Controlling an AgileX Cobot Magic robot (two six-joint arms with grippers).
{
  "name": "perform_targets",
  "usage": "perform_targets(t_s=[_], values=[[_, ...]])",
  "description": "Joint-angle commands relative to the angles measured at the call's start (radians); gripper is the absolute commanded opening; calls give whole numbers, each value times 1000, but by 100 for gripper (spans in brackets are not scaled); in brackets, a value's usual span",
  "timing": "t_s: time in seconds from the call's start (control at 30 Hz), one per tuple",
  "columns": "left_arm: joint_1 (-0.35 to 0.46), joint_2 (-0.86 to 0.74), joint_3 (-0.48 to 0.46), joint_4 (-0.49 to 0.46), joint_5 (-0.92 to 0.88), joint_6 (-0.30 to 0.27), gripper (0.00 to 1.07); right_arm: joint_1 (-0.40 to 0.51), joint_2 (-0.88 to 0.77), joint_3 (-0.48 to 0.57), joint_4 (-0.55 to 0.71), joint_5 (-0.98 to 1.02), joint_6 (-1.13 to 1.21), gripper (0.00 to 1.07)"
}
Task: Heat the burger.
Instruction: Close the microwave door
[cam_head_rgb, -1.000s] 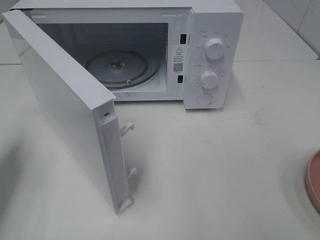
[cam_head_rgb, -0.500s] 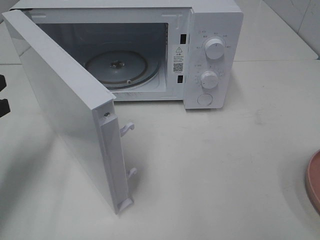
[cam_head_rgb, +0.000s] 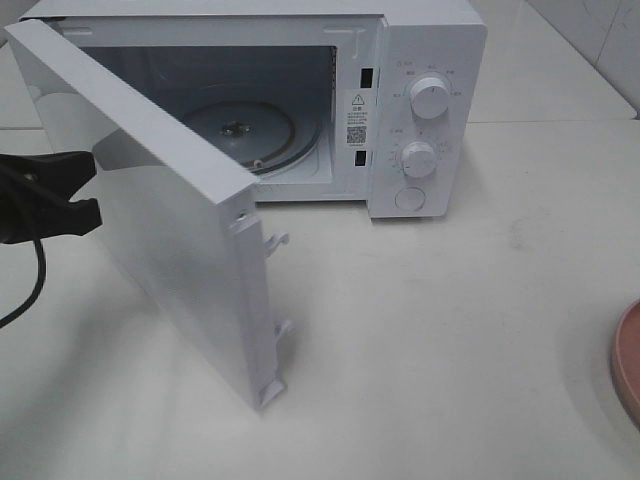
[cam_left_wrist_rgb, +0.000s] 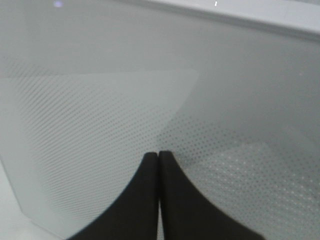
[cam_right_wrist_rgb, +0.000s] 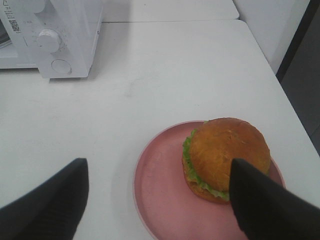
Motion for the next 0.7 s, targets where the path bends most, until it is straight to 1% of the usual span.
perform_targets(t_s=[0.03, 0.13, 0.2, 0.27, 0.3, 0.33, 0.37, 0.4, 0.53, 0.57, 0.63, 0.67, 0.7], values=[[-27, 12, -31, -9, -7, 1, 0, -6, -30, 3, 2, -4, -2, 76], [-66, 42, -65, -26, -5, -3, 0, -6, -30, 3, 2, -4, -2, 75], [-75, 47, -72, -28, -1, -3, 0, -6, -30, 3, 2, -4, -2, 75], [-109, 71, -103, -39, 23, -2, 0, -6, -30, 3, 2, -4, -2, 75], [-109, 71, -103, -39, 23, -2, 0, -6, -30, 3, 2, -4, -2, 75], [-133, 88, -130, -54, 51, -1, 0, -6, -30, 3, 2, -4, -2, 75], [-133, 88, -130, -54, 51, -1, 0, -6, -30, 3, 2, -4, -2, 75], [-160, 103, -158, -69, 72, 1, 0, -6, -30, 3, 2, -4, -2, 75], [-190, 123, -195, -93, 97, 2, 0, -6, -30, 3, 2, -4, -2, 75], [-208, 136, -219, -105, 100, 7, 0, -6, -30, 3, 2, -4, -2, 75], [-216, 142, -230, -114, 104, 13, 0, -6, -30, 3, 2, -4, -2, 75], [-237, 159, -251, -145, 110, 25, 0, -6, -30, 3, 2, -4, -2, 75], [-237, 159, -251, -145, 110, 25, 0, -6, -30, 3, 2, -4, -2, 75]])
